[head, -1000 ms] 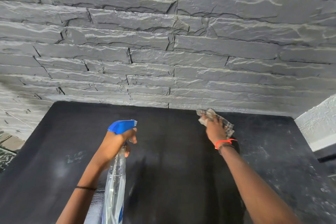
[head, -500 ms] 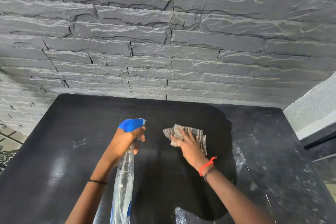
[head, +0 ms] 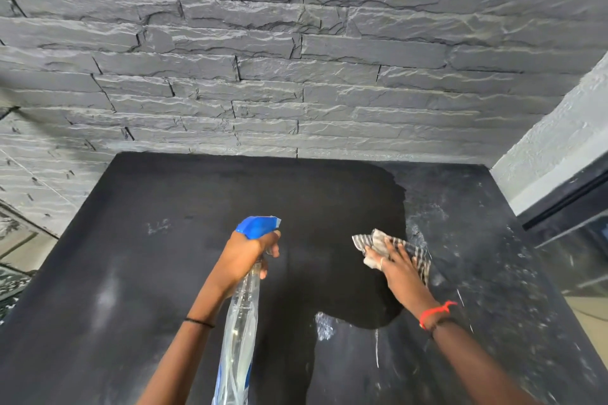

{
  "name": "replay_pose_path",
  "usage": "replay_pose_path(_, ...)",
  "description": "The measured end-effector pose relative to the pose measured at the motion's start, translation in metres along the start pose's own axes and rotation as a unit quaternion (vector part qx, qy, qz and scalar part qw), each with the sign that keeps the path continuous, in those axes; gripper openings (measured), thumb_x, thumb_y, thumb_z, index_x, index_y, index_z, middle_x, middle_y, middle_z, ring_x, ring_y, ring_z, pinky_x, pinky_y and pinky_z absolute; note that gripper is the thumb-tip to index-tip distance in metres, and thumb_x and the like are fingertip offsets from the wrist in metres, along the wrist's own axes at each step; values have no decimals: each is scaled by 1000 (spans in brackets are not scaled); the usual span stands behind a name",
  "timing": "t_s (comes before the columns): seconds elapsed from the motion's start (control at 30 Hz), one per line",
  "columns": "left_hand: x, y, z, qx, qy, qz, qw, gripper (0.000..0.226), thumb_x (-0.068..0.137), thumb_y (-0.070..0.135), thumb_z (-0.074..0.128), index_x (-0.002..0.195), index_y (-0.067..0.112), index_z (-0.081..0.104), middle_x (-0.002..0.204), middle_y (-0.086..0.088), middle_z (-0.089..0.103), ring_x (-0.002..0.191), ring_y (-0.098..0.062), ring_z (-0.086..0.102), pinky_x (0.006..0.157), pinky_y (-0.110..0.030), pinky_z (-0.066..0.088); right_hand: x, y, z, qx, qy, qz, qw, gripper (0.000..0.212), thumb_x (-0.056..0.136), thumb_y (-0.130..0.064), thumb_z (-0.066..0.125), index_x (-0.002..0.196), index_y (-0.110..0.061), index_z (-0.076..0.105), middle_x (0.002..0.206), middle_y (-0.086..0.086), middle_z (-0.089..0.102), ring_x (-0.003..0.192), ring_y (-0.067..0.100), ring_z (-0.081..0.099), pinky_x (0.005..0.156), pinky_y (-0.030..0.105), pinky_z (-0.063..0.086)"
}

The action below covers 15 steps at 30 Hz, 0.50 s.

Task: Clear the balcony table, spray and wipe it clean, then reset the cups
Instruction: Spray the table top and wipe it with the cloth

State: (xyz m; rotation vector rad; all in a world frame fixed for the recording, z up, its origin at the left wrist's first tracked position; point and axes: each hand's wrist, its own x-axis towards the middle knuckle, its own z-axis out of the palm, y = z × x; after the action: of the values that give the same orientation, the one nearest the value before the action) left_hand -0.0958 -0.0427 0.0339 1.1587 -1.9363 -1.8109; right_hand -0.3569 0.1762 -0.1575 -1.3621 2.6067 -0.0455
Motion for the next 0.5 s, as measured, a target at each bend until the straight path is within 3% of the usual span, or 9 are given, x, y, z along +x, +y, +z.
replay_pose_path(0.13, -39, -25, 19, -8, -30, -18, 999, 15, 91, 19, 59, 105, 17, 58, 70, -3, 64, 36, -22, 44, 46, -24, 40, 7, -7, -11, -1, -24, 13, 1000, 80, 85, 6, 34, 144, -44, 15, 158, 4, 12, 145, 34, 12, 118, 46, 11)
replay_pose_path(0.23, -75, -49, 34, -17, -29, -37, 999, 23, 81, 27, 64, 100, 15, 61, 67, -1, 64, 48, -27, 49, 48, -27, 41, 1, -15, -20, -4, -16, 38, 999, 67, 94, 1, 31, 146, -41, 23, 159, 2, 0, 145, 37, 4, 116, 46, 6)
replay_pose_path(0.37, -119, -80, 47, -16, -35, -55, 998, 19, 83, 26, 63, 100, 18, 63, 66, -3, 64, 40, -26, 47, 49, -27, 40, 5, -14, -21, 9, -32, 36, 999, 66, 94, -1, 31, 147, -39, 22, 159, 5, -1, 145, 38, 1, 117, 50, 5)
replay_pose_path(0.5, -152, -101, 58, 11, -23, -80, 996, 27, 86, 28, 63, 93, 2, 65, 64, -14, 62, 36, -23, 47, 50, -23, 42, 12, -10, -19, 12, -52, 25, 998, 74, 90, 4, 32, 147, -40, 19, 158, 13, 3, 144, 39, 4, 116, 54, 13)
